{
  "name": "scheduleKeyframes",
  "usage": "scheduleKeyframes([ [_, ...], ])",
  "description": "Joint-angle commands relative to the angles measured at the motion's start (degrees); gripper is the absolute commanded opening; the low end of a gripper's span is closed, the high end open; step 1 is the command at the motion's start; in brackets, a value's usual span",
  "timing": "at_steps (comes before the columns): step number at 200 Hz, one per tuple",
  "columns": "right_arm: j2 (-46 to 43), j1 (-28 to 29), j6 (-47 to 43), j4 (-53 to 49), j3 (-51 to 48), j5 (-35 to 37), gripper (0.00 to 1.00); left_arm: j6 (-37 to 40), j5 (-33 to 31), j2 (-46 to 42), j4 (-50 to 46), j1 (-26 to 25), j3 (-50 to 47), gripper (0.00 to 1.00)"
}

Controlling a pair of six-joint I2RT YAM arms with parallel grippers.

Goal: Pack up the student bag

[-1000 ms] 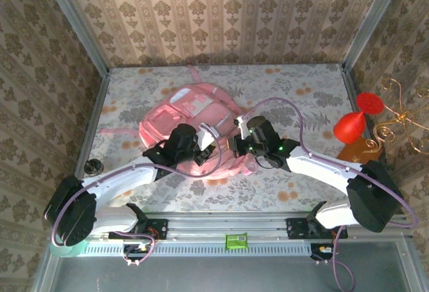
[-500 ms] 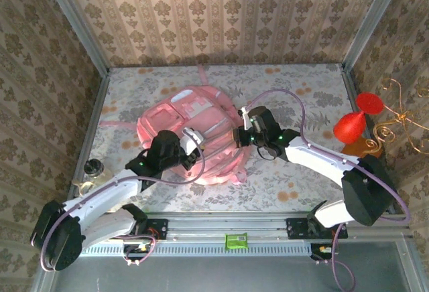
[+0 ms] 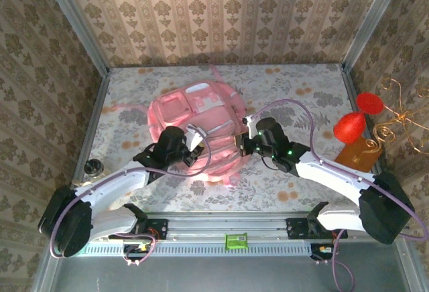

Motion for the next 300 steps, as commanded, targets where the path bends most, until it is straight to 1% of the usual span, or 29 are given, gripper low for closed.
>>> scheduleKeyframes([
  [1, -1.3, 1.0, -0.8, 0.4, -0.9, 0.9, 0.00, -1.5, -9.4, -0.3, 1.7, 2.1, 2.1, 0.15],
  [12, -1.2, -0.1, -0.8, 0.6, -1.1, 0.7, 0.00, -1.6, -9.1, -1.3, 2.1, 2.1, 1.2, 0.13],
  [21, -0.9, -0.8, -0.8, 1.0, -1.1, -0.3, 0.00, -1.7, -9.1, -2.0, 1.6, 2.1, 0.9, 0.15],
  [27, -0.6, -0.9, -0.9, 1.1, -0.9, -0.8, 0.00, -1.7, -9.0, -2.4, 1.2, 2.1, 0.8, 0.19],
  [35, 0.1, -1.0, -1.1, 1.2, -0.5, -1.7, 0.00, -1.7, -8.5, -3.0, 0.5, 2.1, 0.7, 0.29],
  [42, 0.9, -1.0, -0.9, 1.5, -0.2, -2.5, 0.00, -1.5, -7.1, -3.7, 0.2, 2.0, 0.7, 0.37],
  [49, 1.5, -0.9, -0.6, 1.8, 0.0, -3.0, 0.00, -1.3, -5.1, -4.3, 0.1, 1.8, 0.6, 0.42],
  [57, 2.2, -0.9, -0.3, 2.3, 0.1, -3.3, 0.00, -0.6, -3.1, -5.0, 0.4, 1.2, 0.7, 0.48],
  [74, 2.8, -0.7, 0.4, 3.4, -0.1, -3.7, 0.00, 1.9, -0.7, -5.9, 1.8, -1.2, 1.0, 0.56],
  [96, 3.0, -0.6, 0.8, 3.9, 0.0, -4.0, 0.00, 6.8, 1.0, -3.3, 1.6, -4.1, 3.4, 0.61],
  [130, 3.1, -0.3, 1.6, 4.2, -0.3, -3.9, 0.00, 12.0, 1.2, 6.2, -2.5, -5.9, 10.1, 0.62],
  [150, 3.1, -0.3, 1.9, 4.4, -0.6, -3.8, 0.00, 13.2, 0.4, 11.2, -2.5, -6.0, 12.5, 0.59],
  [168, 3.1, -0.3, 2.0, 4.0, -0.6, -2.9, 0.00, 14.1, 0.2, 14.2, -2.8, -6.0, 14.7, 0.50],
  [179, 3.1, -0.3, 1.9, 3.6, -0.7, -2.1, 0.00, 14.0, 0.6, 15.1, -2.9, -6.0, 15.6, 0.41],
  [199, 3.8, -0.7, 1.9, 2.6, -0.8, -0.2, 0.00, 14.0, 1.8, 14.8, -2.2, -5.8, 15.2, 0.19],
  [218, 5.1, -1.2, 2.1, 1.4, -0.5, 1.6, 0.00, 13.6, 5.4, 12.7, -1.1, -5.0, 13.2, 0.00],
  [259, 7.8, -1.7, 2.5, -2.4, 1.5, 6.1, 0.00, 10.4, 16.5, 6.3, 3.2, 0.0, 6.8, 0.00],
  [281, 7.5, -1.6, 2.0, -2.6, 1.6, 6.8, 0.00, 10.3, 19.6, 4.6, 3.3, 2.2, 5.2, 0.00],
  [300, 6.7, -1.7, 0.8, -1.1, 0.9, 4.5, 0.00, 10.3, 21.0, 3.9, 3.5, 3.5, 4.8, 0.00],
])
